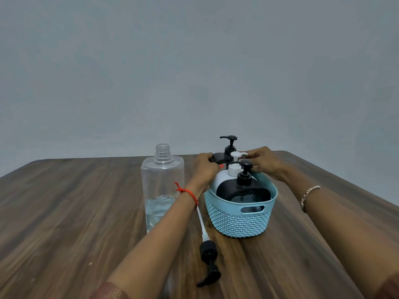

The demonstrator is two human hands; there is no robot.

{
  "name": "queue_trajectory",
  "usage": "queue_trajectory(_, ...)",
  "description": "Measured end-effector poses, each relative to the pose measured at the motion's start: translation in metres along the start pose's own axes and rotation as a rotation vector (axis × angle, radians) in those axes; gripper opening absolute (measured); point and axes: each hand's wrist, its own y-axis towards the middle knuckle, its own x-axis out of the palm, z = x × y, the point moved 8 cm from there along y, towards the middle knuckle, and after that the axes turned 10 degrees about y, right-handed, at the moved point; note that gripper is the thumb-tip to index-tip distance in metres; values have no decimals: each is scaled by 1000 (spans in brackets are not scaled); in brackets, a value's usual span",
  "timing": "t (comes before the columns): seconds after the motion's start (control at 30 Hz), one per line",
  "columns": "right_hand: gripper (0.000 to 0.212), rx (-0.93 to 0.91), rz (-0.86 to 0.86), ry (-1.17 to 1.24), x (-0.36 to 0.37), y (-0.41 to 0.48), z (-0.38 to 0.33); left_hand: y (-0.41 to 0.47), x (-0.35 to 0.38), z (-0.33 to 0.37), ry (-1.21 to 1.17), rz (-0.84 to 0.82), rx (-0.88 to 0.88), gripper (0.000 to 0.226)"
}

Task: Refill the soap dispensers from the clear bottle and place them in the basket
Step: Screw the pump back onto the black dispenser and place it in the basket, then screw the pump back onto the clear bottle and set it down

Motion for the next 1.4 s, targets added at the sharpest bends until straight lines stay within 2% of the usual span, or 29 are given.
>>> queue_trajectory(0.13, 30, -32, 36, -138, -1, -7, -1, 3, 5, -1, 161, -41, -23, 13)
queue_trajectory(0.27, 19, -18, 41, -222, 0, -10, -3, 0, 6, 6, 297, -51, 3, 41)
queue_trajectory(0.33, 19, -1, 23, -267, 3, -13, -5, -2, 6, 7, 366, -50, 18, 47)
queue_trajectory(0.4, 29, 10, 12, -341, 4, -16, -7, -2, 6, 8, 436, -47, 16, 47)
queue_trajectory(0.53, 36, 66, -30, -467, 10, -29, -12, -10, 2, 14, 556, -38, 31, 44)
queue_trajectory(0.6, 28, -31, 122, -453, 2, -32, -28, -17, -3, 18, 578, -27, 42, 40)
queue_trajectory(0.7, 34, -361, 563, -252, -20, -57, -74, -32, -19, 32, 587, 34, 63, 20)
queue_trajectory(0.73, 36, -484, 650, -195, -21, -69, -90, -36, -25, 39, 577, 64, 81, 12)
queue_trajectory(0.8, 39, -700, 700, -152, -10, -96, -121, -44, -38, 52, 506, 113, 114, 11)
queue_trajectory(0.9, 36, -925, 600, -294, 34, -133, -147, -58, -58, 72, 441, 181, 168, 13)
queue_trajectory(1.0, 30, -984, 451, -450, 76, -151, -131, -85, -77, 103, 387, 231, 273, 15)
queue_trajectory(1.1, 28, -867, 221, -636, 111, -152, -93, -114, -102, 130, 271, 284, 366, 12)
queue_trajectory(1.2, 40, -694, -192, -935, 155, -156, -44, -134, -132, 136, 204, 371, 426, 15)
queue_trajectory(1.27, 40, -581, -383, -1115, 172, -160, -12, -145, -149, 125, 168, 399, 424, 25)
queue_trajectory(1.33, 30, -564, -494, -1254, 184, -163, 9, -148, -160, 102, 168, 394, 362, 38)
queue_trajectory(1.4, 23, -564, -517, -1260, 189, -163, 19, -149, -169, 74, 191, 391, 272, 48)
